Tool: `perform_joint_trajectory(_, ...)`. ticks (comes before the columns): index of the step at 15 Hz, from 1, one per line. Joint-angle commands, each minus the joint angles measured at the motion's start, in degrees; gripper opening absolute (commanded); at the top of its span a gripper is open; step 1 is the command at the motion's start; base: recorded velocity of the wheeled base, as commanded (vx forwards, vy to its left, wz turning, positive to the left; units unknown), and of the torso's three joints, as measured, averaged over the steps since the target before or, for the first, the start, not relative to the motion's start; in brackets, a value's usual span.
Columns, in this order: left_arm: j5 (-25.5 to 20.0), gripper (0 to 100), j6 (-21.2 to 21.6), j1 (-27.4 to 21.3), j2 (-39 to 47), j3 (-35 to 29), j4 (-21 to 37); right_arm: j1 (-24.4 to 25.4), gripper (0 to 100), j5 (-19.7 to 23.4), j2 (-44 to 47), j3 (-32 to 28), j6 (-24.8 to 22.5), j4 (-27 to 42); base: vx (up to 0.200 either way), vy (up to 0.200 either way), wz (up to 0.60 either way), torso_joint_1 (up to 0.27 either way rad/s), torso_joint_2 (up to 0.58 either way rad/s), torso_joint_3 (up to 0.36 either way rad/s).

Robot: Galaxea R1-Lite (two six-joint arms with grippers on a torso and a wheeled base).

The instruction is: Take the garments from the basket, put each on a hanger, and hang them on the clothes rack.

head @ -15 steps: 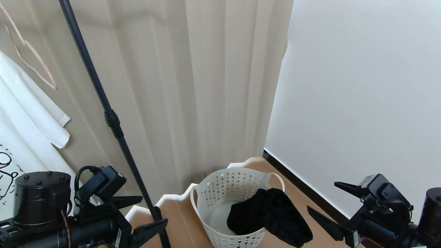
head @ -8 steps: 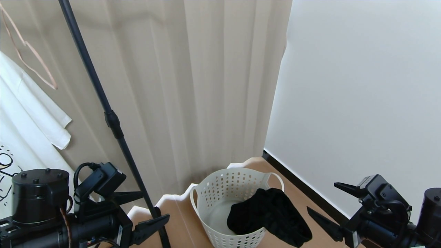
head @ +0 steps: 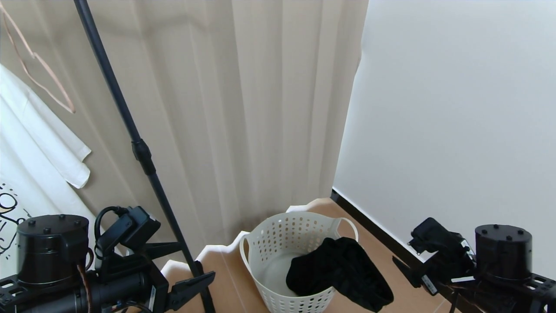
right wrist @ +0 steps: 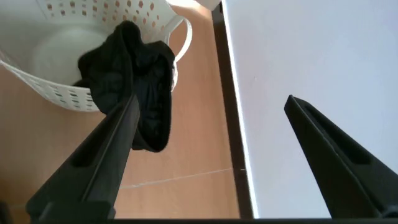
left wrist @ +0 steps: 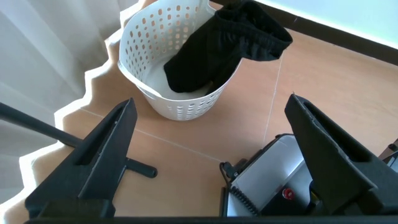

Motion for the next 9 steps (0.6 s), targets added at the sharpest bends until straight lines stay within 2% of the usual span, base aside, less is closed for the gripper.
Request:
perform_joint_trajectory(1,-0.01,100,-0.02,-0.38,0.22,0.04,-0.01,-0.99,100,-0.12,4.69,-2.34,-2.75,0.55,0.0,0.0,0.0,0.0,0.0,0.0)
perform_joint_trajectory(3,-0.01,100,-0.02,-0.64,0.22,0.04,-0.01,-1.87,100,-0.04,5.57,-4.8,-6.18,1.34,0.0,0.0,0.0,0.0,0.0,0.0)
perform_joint_trajectory(4,-0.01,100,-0.02,-0.73,0.22,0.04,-0.01,-3.01,100,0.05,5.48,-9.29,-9.17,6.18,0.0,0.0,0.0,-0.002,0.0,-0.085)
perform_joint_trajectory(5,-0.01,100,-0.02,-1.08,0.22,0.13,-0.01,-3.19,100,0.05,4.95,-11.66,-10.05,10.22,0.0,0.0,0.0,0.002,0.0,-0.134)
perform_joint_trajectory(6,-0.01,100,-0.02,-1.7,0.05,0.31,-0.1,-3.19,100,0.14,2.41,-17.2,-11.1,19.18,0.0,0.0,0.0,0.002,0.0,-0.159)
perform_joint_trajectory(7,-0.01,100,-0.02,-1.87,-0.04,0.39,-0.1,-3.19,100,0.14,1.53,-19.31,-11.1,22.52,0.0,0.0,0.0,0.012,0.0,-0.173)
perform_joint_trajectory(8,-0.01,100,-0.02,-2.4,-0.13,0.39,-0.1,-2.92,100,0.32,0.56,-27.13,-11.1,34.48,0.0,0.0,0.0,0.007,0.0,-0.193)
perform_joint_trajectory(9,-0.01,100,0.06,-2.4,-0.13,0.48,-0.01,-2.75,100,0.4,1.0,-31.7,-11.01,40.01,0.0,0.0,0.0,0.002,0.0,-0.198)
